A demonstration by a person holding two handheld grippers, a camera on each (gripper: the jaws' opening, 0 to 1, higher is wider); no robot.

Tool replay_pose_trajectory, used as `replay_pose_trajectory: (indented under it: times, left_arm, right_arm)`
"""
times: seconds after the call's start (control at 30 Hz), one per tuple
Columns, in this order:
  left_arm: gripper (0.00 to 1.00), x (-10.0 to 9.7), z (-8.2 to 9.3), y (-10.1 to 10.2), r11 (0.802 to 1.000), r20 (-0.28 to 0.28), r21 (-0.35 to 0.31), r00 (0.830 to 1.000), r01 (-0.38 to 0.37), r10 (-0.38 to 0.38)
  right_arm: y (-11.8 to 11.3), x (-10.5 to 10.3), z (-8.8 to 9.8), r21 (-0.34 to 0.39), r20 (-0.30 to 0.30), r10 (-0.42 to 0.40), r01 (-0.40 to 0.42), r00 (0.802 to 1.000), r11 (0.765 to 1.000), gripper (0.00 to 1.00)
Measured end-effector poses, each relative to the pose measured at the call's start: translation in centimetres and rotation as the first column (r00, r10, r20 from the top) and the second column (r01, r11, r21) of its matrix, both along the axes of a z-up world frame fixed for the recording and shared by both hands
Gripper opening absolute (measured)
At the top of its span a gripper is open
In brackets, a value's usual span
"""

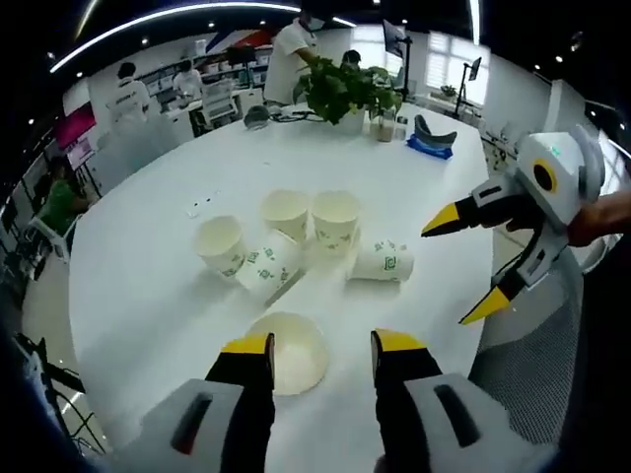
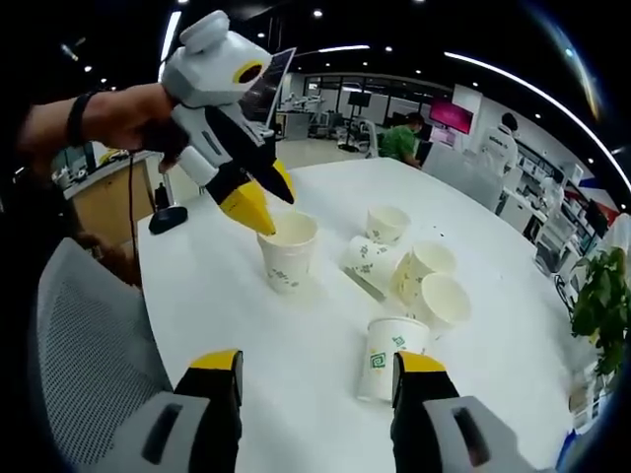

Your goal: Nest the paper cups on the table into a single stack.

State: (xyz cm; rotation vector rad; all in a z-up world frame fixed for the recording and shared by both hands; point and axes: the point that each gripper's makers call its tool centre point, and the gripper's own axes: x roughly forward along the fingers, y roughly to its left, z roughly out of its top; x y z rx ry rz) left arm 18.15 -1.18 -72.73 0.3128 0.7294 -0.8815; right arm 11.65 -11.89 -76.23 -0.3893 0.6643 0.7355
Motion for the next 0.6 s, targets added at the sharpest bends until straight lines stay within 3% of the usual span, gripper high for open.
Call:
replay_pose_trajectory:
  times: [0.1,0.37,0.6]
  left_arm:
    - [0.43,-0.3,0.7,0.3,0.998,-0.009,-0.052,0.999,-0.033,0.032]
    - [0.48,-0.8,1.1,1.5,0.993,-0.007,-0.094,0.997,-0.074,0.073]
    - [0.55,-1.4,2.2,2.2,0.975,0.015,-0.183,0.992,-0.122,0.127]
  right_arm:
    - [-0.2,0.2,0.0,-0.002,-0.001,-0.003,0.003,1.0,1.0,0.61]
    - [-0.8,1.0,0.2,-0.004,0.001,-0.01,0.01,1.0,1.0,0.62]
    - [-1.1,1.6,0.3,-0.007,0.006,-0.017,0.017,1.0,1.0,0.62]
